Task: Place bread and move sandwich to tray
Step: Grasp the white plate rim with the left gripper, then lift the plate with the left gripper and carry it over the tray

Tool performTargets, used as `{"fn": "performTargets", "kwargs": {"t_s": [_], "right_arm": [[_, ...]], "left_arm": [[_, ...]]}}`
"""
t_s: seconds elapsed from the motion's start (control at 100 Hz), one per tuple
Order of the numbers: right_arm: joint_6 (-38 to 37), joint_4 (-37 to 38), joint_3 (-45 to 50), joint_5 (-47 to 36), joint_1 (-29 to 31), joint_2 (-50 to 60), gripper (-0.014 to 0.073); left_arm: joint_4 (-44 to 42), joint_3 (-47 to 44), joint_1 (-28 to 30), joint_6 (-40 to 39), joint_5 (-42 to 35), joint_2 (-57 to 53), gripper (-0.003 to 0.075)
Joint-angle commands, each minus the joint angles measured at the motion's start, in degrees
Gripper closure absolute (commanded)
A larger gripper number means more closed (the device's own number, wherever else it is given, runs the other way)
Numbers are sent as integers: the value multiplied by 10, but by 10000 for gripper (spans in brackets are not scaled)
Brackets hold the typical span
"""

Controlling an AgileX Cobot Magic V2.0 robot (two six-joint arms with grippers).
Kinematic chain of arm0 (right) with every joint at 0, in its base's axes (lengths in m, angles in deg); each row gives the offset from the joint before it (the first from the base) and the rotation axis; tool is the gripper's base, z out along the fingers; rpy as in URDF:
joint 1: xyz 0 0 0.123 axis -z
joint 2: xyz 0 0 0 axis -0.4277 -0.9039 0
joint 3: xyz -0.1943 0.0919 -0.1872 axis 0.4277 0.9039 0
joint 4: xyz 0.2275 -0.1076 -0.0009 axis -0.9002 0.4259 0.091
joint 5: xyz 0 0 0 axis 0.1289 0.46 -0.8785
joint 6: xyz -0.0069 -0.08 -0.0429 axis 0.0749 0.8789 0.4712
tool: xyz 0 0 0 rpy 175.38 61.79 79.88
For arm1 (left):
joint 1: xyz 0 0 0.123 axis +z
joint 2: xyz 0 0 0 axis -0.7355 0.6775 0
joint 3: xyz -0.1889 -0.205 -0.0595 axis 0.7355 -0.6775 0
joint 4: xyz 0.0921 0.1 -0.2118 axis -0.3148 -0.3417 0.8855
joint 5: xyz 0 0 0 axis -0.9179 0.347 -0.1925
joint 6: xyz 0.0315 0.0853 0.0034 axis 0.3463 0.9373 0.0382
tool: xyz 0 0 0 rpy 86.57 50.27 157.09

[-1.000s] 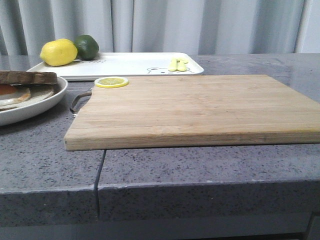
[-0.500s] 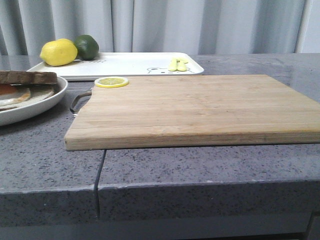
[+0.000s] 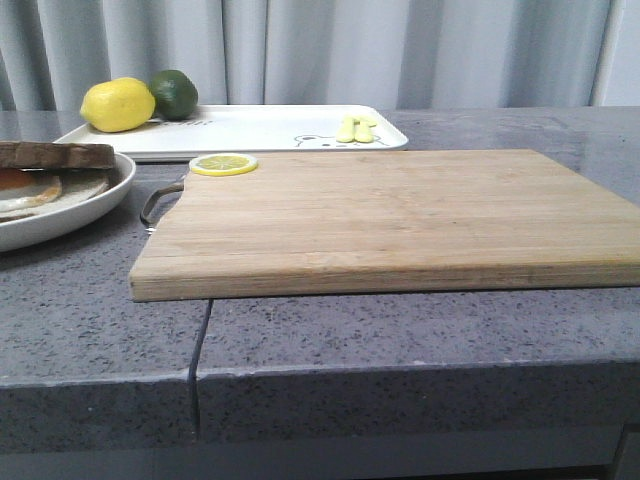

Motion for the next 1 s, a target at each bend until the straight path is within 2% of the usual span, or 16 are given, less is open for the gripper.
{"fn": "performTargets", "kwargs": {"t_s": [0.0,0.25,0.52,0.99], "right_arm": [[4,-7,-16,-25,4,4,169],[4,-7,-16,-25,4,4,169],[4,-10,-16,-25,4,4,169],[4,-10,-16,-25,4,4,169]], "left_arm": [[13,17,2,1,-15,-12,480],[14,17,2,1,-15,-12,740],[16,17,2,1,-18,-12,739],[84,17,2,1,-17,-49,739]]}}
